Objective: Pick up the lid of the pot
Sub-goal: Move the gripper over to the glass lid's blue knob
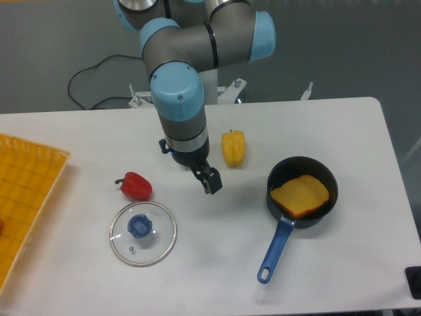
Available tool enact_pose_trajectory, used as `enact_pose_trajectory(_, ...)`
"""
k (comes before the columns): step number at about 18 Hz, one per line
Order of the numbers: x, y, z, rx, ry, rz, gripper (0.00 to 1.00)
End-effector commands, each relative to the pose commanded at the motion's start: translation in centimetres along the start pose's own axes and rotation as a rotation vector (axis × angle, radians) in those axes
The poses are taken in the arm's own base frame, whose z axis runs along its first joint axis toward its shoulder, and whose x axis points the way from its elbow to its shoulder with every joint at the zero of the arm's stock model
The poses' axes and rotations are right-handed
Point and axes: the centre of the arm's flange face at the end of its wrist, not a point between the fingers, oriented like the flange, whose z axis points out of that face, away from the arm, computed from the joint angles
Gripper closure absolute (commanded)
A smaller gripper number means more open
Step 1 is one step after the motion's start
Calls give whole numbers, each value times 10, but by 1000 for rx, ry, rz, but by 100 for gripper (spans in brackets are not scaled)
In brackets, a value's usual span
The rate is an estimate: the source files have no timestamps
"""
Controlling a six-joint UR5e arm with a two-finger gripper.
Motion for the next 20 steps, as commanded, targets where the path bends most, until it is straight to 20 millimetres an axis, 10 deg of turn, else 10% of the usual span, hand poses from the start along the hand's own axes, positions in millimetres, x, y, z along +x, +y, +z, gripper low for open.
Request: enact_pose_trajectory(20,60,-79,44,-5,20,153,0)
